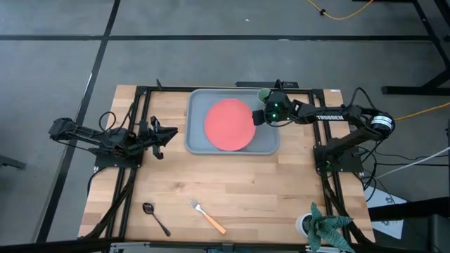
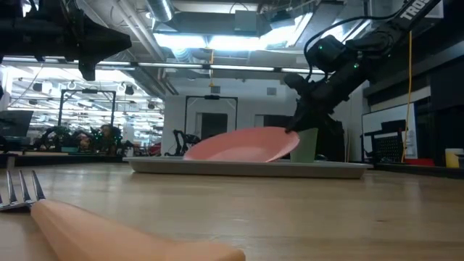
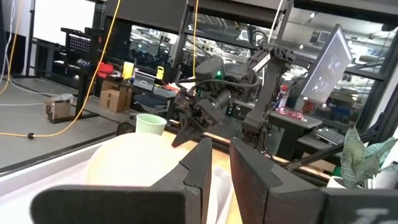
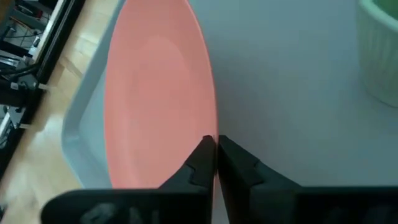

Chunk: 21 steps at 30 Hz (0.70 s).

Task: Pick and place plate/cup/fork/spoon on tray
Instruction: Put the orange plate on the blue tray on the bottom left of the green cup

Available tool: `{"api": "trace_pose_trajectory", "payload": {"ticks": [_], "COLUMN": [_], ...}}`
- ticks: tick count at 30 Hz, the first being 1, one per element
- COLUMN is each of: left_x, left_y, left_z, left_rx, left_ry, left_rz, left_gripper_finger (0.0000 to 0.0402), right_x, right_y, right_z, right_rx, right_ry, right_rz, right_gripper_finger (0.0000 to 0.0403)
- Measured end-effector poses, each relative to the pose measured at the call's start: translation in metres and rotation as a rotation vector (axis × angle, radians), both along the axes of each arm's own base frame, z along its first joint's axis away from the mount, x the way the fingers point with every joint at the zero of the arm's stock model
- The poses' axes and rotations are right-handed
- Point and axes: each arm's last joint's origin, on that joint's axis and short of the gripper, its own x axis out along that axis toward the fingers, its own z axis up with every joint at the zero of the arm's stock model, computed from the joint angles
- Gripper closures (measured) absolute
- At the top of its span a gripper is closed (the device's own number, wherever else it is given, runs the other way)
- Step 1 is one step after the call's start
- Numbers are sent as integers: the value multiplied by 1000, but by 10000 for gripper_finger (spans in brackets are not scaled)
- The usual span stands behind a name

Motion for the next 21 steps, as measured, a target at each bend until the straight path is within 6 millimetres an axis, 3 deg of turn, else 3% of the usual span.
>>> {"api": "trace_pose_trajectory", "payload": {"ticks": [21], "left_x": [0], "left_y": [0], "left_z": [0], "left_rx": [0], "left_ry": [-1], "left_rz": [0], "left_gripper_finger": [350], "right_x": [-3], "right_y": [-3], "right_z": [-1], "right_rx": [-89], "right_ry": [67], "right_rz": [-83], "right_gripper_finger": [379]}}
